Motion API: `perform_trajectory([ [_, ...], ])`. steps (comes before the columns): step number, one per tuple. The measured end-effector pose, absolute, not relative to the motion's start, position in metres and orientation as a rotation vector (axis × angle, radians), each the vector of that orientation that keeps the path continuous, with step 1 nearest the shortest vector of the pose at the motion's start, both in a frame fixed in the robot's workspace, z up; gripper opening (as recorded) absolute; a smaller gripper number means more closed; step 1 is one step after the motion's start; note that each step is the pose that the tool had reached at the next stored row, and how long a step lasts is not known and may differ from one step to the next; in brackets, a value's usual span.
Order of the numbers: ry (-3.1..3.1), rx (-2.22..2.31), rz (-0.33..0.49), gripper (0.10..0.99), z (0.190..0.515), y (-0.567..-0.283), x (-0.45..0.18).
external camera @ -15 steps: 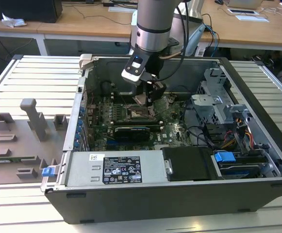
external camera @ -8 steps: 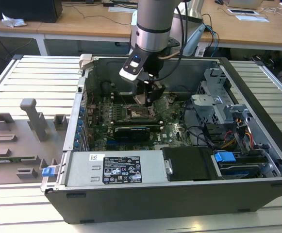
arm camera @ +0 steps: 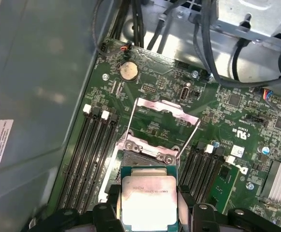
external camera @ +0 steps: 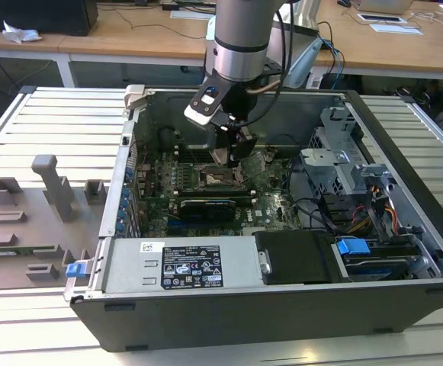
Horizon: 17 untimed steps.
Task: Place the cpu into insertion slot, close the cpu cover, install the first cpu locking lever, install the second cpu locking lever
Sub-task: 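Place the cpu into insertion slot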
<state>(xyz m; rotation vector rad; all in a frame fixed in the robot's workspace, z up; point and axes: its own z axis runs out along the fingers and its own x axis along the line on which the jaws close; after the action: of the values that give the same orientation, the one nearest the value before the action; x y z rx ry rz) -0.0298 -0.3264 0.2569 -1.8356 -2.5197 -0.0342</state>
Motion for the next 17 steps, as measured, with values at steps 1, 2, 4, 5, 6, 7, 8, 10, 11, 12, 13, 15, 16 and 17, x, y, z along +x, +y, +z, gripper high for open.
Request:
perform_trajectory([
  [1, -2.509, -1.851, -0.034, 0.541, 0.2569, -0.3264, -0.0298],
  [2, -2.496, -1.868, -0.034, 0.541, 0.2569, -0.3264, -0.0298],
  [4, -2.473, -1.900, -0.034, 0.541, 0.2569, -0.3264, -0.0299],
  [5, -2.461, -1.915, -0.035, 0.541, 0.2569, -0.3264, -0.0298],
  [6, -2.454, -1.925, -0.035, 0.541, 0.2569, -0.3264, -0.0298],
  [7, -2.445, -1.937, -0.034, 0.541, 0.2569, -0.3264, -0.0298],
  [8, -2.435, -1.950, -0.034, 0.541, 0.2569, -0.3264, -0.0299],
  [10, -2.416, -1.974, -0.033, 0.541, 0.2569, -0.3264, -0.0299],
  [11, -2.405, -1.988, -0.033, 0.541, 0.2569, -0.3264, -0.0298],
  [12, -2.386, -2.011, -0.033, 0.541, 0.2569, -0.3264, -0.0299],
  [13, -2.373, -2.028, -0.033, 0.541, 0.2568, -0.3264, -0.0299],
  [15, -2.343, -2.065, -0.030, 0.541, 0.2567, -0.3263, -0.0298],
  [16, -2.332, -2.079, -0.029, 0.541, 0.2567, -0.3264, -0.0298],
  [17, -2.322, -2.092, -0.028, 0.541, 0.2566, -0.3264, -0.0299],
])
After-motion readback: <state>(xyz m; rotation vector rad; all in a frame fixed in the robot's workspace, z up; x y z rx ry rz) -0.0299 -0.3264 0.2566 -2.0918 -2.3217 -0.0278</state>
